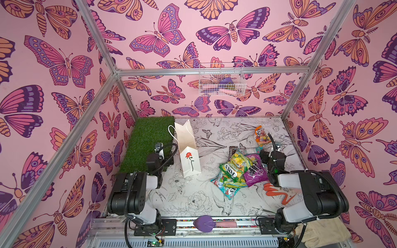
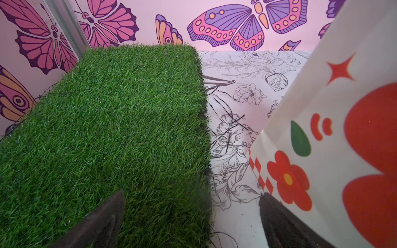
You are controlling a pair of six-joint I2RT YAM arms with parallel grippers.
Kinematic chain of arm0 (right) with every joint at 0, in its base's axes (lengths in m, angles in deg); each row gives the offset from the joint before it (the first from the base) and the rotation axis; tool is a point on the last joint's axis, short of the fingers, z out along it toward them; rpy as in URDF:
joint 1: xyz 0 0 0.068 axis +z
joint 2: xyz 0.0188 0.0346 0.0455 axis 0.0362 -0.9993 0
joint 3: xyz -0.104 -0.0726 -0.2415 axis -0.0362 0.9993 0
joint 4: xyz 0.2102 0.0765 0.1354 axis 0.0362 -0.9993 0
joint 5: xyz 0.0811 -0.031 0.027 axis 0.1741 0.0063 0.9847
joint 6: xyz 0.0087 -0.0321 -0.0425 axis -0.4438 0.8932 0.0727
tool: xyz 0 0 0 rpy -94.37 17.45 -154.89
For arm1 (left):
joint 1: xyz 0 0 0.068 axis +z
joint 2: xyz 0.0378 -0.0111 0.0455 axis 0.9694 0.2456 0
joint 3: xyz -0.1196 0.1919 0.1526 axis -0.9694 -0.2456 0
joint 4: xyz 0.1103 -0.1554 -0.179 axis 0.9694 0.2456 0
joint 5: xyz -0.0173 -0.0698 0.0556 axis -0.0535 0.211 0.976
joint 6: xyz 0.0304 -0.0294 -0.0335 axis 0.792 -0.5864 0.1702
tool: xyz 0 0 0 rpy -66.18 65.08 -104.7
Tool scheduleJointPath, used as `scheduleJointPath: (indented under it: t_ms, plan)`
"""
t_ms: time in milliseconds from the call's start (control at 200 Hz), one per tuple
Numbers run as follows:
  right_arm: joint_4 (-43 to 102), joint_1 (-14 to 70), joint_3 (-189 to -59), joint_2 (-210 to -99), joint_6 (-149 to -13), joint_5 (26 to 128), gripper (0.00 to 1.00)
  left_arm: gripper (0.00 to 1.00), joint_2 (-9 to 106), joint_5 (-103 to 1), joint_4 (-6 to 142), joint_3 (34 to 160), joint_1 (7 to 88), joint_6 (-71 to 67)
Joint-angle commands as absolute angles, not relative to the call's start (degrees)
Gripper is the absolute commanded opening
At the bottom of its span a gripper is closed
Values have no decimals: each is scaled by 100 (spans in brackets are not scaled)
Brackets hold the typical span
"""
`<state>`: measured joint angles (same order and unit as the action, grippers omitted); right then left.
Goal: Place the snacks into the paper bag
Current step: Pick up the snack.
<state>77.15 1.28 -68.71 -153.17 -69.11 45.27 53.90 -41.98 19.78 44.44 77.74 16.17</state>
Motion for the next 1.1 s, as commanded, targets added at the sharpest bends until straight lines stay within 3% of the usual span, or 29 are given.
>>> scheduleJointPath:
  t_ms: [0,501,701,961,1097]
  plan:
    - [7757,127,-6924,-15240,-6883,4590,99,99,5341,-4157,1956,4484,7772,1608]
    - [7749,135,-6925,-15242,-6885,4591,99,99,5337,-4062,1936,4468,7771,1586]
    - [7894,118,-6794,-15164,-7062,4282,99,99,4779,-3621,1845,4102,7649,1567]
    - [7951,126,-6627,-14647,-6780,4651,99,99,3846,-2642,5231,5336,7445,1211]
    - [6372,133,-7051,-13633,-6858,4647,99,99,3129,-2092,5660,5399,7166,911]
